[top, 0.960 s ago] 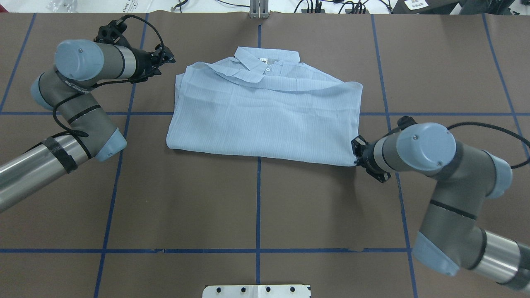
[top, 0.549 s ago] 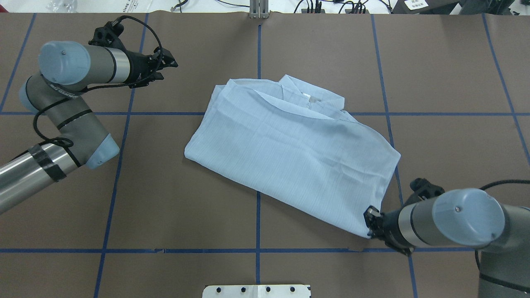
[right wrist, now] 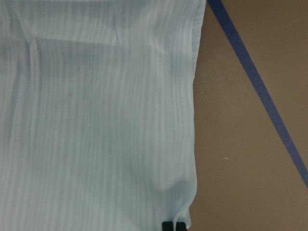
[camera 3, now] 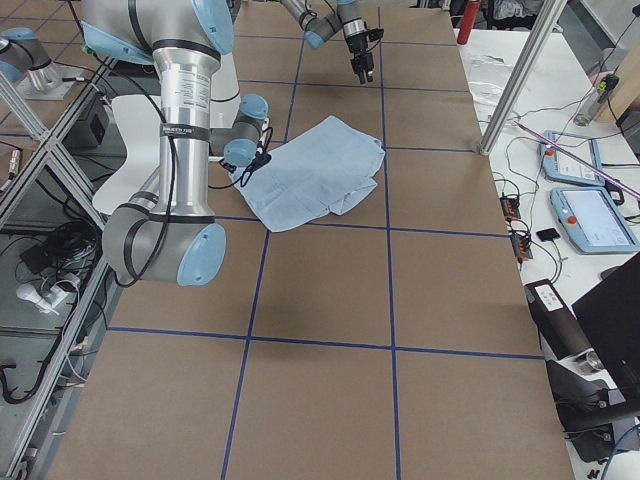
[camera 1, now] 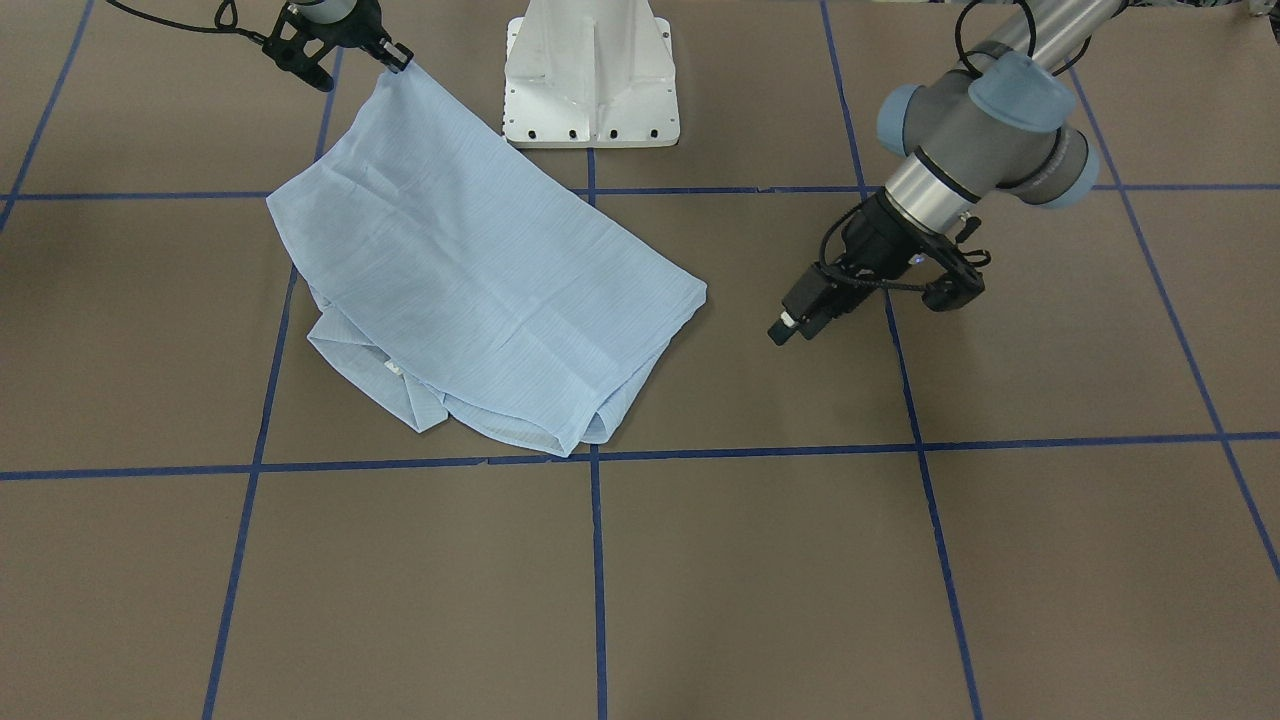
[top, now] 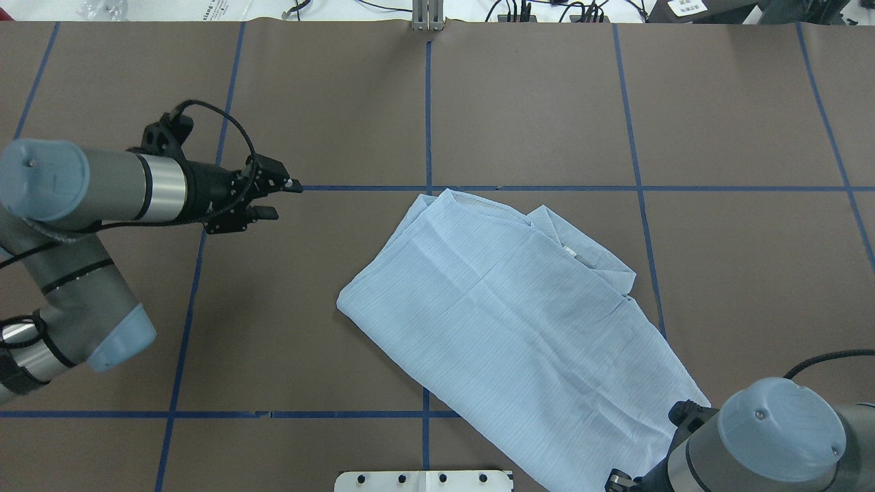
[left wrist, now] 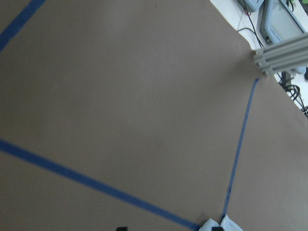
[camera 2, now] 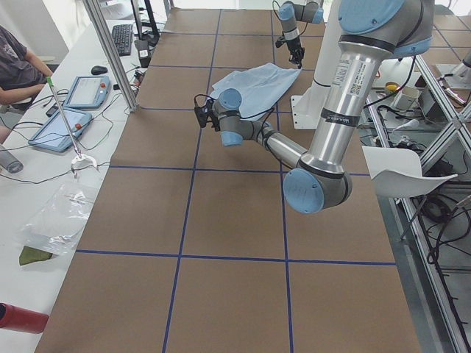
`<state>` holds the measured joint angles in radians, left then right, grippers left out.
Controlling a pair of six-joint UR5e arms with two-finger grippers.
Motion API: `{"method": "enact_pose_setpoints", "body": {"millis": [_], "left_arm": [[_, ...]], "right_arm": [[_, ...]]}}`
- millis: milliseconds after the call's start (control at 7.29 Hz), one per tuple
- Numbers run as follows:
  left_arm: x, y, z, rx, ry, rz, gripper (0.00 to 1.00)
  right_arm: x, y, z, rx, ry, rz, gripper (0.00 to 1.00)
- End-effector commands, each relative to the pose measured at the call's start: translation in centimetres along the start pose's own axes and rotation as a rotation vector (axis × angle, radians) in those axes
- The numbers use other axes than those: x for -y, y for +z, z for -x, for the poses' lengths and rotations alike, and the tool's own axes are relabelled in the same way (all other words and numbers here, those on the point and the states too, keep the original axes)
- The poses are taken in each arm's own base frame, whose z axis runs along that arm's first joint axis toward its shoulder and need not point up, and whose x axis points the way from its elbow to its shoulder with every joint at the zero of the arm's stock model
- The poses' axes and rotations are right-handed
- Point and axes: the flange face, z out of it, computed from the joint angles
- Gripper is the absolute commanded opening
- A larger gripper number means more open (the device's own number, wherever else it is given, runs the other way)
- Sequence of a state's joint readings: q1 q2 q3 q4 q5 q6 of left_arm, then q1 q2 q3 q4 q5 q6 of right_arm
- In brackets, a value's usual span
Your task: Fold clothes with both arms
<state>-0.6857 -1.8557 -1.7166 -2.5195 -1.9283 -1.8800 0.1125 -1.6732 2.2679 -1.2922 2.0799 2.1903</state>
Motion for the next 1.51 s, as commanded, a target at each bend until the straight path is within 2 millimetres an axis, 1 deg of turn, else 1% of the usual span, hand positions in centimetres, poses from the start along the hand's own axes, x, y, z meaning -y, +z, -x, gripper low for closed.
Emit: {"method": "enact_pose_setpoints", "body": {"millis": [0, 137, 274, 411, 549, 686, 823, 960, 1097, 1234, 1372], "left_arm": [[-7.2, 2.2, 1.0, 0.060, -0.100, 0.061, 0.73], [-10.1, 3.7, 0.8, 0.106, -0.148, 0.037, 0.73], [-13.2, 6.1, 0.0, 0.164, -0.153, 0.020, 0.73], [-15.6, 8.3, -1.0, 0.214, -0.147, 0.008, 0.73], [-15.7, 8.8, -1.2, 0.230, -0.148, 0.001, 0.72], [-15.5, 9.4, -0.3, 0.247, -0.144, -0.005, 0.72], [-15.5, 9.6, -0.2, 0.249, -0.143, -0.006, 0.72], [-15.4, 9.7, 0.0, 0.253, -0.139, -0.007, 0.71], [-15.2, 9.9, 0.3, 0.261, -0.137, -0.012, 0.70], [-15.0, 10.1, 0.6, 0.267, -0.138, -0.016, 0.66], [-14.8, 10.3, 1.1, 0.275, -0.137, -0.020, 0.64]], "right_arm": [[1.4, -1.6, 0.9, 0.042, 0.038, -0.016, 1.00], [3.0, -3.8, 2.8, 0.116, 0.061, -0.035, 1.00], [4.5, -8.0, 6.0, 0.239, 0.076, -0.059, 1.00], [6.1, -11.6, 8.7, 0.338, 0.101, -0.091, 1.00], [8.4, -13.3, 9.4, 0.376, 0.122, -0.130, 1.00], [9.4, -13.5, 9.8, 0.374, 0.050, -0.162, 1.00], [10.3, -12.9, 10.2, 0.364, 0.024, -0.181, 1.00], [11.1, -12.2, 11.2, 0.358, 0.032, -0.189, 1.00], [11.3, -12.2, 11.6, 0.360, 0.036, -0.192, 1.00], [11.9, -11.5, 11.7, 0.347, 0.045, -0.196, 1.00], [12.0, -11.3, 12.1, 0.348, 0.043, -0.199, 1.00]]}}
